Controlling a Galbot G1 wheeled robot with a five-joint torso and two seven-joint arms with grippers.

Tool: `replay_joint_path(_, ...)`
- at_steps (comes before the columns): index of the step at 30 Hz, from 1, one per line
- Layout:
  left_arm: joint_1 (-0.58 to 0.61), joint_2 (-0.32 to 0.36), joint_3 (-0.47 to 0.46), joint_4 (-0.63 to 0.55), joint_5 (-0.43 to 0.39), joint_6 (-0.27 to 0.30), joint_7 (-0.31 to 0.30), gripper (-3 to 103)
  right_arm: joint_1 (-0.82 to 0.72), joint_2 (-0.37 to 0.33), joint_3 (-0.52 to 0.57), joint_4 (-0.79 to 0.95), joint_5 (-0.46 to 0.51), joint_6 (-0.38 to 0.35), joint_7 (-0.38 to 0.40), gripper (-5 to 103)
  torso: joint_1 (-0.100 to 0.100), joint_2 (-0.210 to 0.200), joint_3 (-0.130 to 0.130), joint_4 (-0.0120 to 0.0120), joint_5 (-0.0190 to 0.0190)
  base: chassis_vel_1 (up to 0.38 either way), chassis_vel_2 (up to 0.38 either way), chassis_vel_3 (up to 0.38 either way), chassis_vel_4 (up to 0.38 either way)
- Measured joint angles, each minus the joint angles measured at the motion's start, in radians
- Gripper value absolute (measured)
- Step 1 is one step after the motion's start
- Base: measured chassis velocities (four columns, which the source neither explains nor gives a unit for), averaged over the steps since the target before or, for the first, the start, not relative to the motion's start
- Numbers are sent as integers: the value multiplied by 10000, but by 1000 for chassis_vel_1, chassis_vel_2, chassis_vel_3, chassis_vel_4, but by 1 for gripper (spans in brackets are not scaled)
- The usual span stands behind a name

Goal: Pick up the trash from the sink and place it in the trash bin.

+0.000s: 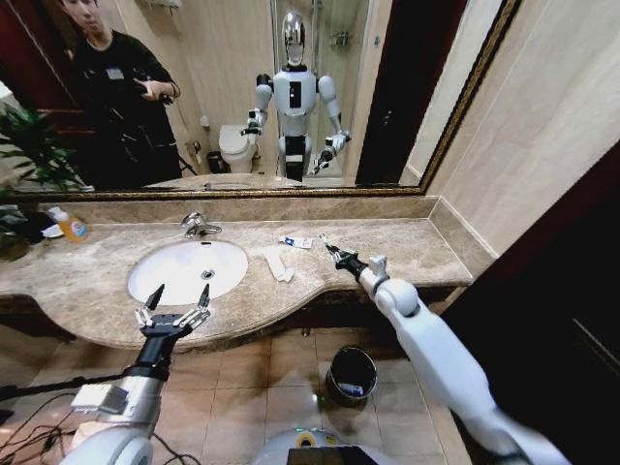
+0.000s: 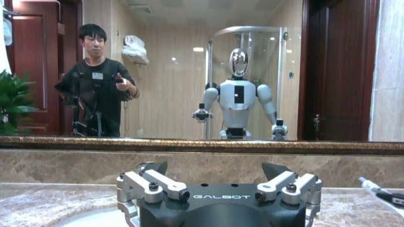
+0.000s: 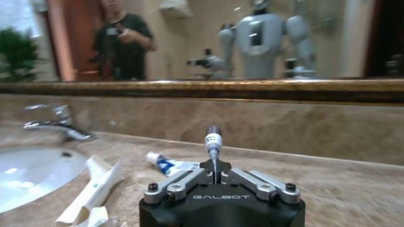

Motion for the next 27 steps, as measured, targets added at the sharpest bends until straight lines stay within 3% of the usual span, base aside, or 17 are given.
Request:
replay_joint_path(5, 0, 0, 0, 0, 0, 0, 0, 100, -948, 513, 214, 593, -456, 821, 876, 1, 0, 0, 0, 0, -2, 0, 0, 0, 0)
replay_joint_path(7, 0, 0, 1, 0, 0, 0, 1, 100, -1086, 605, 271, 613, -531, 1058, 900, 1, 0, 0, 0, 1, 0, 0, 0, 0, 0)
replay_joint_path(8, 1, 1, 0, 0, 0, 0, 1, 100, -1418, 861, 493, 618, -892, 1707, 883, 1, 0, 0, 0, 1, 1, 0, 0, 0, 0)
replay_joint_path(16, 0, 0, 0, 0, 0, 0, 0, 100, -2953, 1629, 1374, 793, -1932, 2838, 697, 1, 0, 0, 0, 0, 0, 0, 0, 0, 0)
replay_joint_path(22, 0, 0, 0, 0, 0, 0, 1, 100, -3707, 1712, 1557, 469, -2335, 4045, 1435, 1, 0, 0, 0, 1, 0, 0, 0, 0, 0)
replay_joint_path(27, 1, 0, 0, 0, 0, 0, 0, 100, -4273, 1714, 1824, 15, -2381, 4596, 1518, 1, 0, -1, 0, 0, 1, 0, 0, 0, 0)
